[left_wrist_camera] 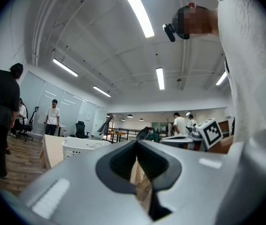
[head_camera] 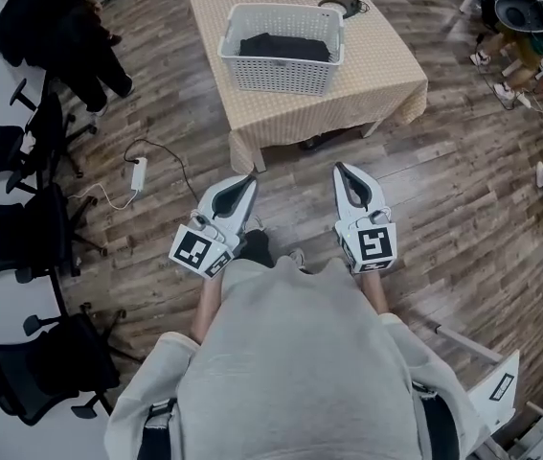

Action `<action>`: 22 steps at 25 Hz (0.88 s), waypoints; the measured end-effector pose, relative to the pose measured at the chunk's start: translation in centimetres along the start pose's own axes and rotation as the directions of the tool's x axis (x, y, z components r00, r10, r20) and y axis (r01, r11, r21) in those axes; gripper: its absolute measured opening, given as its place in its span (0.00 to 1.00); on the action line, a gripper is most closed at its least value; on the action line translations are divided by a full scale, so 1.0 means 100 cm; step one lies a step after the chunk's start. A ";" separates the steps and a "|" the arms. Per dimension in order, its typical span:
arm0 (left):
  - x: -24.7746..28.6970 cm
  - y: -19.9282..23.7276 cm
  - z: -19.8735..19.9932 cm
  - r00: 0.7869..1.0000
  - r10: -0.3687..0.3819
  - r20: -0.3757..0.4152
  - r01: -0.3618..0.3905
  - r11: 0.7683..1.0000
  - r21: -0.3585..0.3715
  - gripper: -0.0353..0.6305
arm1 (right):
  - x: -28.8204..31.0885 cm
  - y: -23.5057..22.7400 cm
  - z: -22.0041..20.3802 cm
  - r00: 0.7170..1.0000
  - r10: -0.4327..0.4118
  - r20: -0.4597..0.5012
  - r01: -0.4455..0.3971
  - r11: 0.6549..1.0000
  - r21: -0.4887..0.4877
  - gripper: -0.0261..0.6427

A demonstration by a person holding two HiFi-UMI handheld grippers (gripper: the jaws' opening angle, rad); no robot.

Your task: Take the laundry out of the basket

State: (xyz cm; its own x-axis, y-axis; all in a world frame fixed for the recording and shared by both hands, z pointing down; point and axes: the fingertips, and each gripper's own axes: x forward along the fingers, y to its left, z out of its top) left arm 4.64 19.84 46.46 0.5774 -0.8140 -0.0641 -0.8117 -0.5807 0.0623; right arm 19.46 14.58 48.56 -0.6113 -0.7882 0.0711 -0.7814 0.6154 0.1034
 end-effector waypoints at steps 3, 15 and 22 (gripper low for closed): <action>0.010 0.009 0.000 1.000 -0.004 0.009 0.004 1.000 0.001 0.07 | 0.011 -0.008 0.000 1.000 -0.005 0.000 0.005 1.000 -0.007 0.04; 0.072 0.124 -0.013 0.999 -0.002 0.038 0.004 0.999 -0.032 0.07 | 0.135 -0.034 -0.003 1.000 -0.014 -0.025 0.014 0.999 -0.030 0.04; 0.122 0.241 0.016 0.997 -0.029 0.072 0.029 1.000 -0.004 0.07 | 0.256 -0.052 0.029 0.999 -0.036 -0.006 0.035 0.998 -0.053 0.04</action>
State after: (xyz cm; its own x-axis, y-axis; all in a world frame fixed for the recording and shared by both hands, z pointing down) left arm -7.98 -4.04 45.63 0.5928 -0.7936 -0.1371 -0.7941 -0.6044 0.0642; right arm 7.47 -8.76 46.93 -0.5824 -0.8097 0.0728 -0.7948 0.5859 0.1584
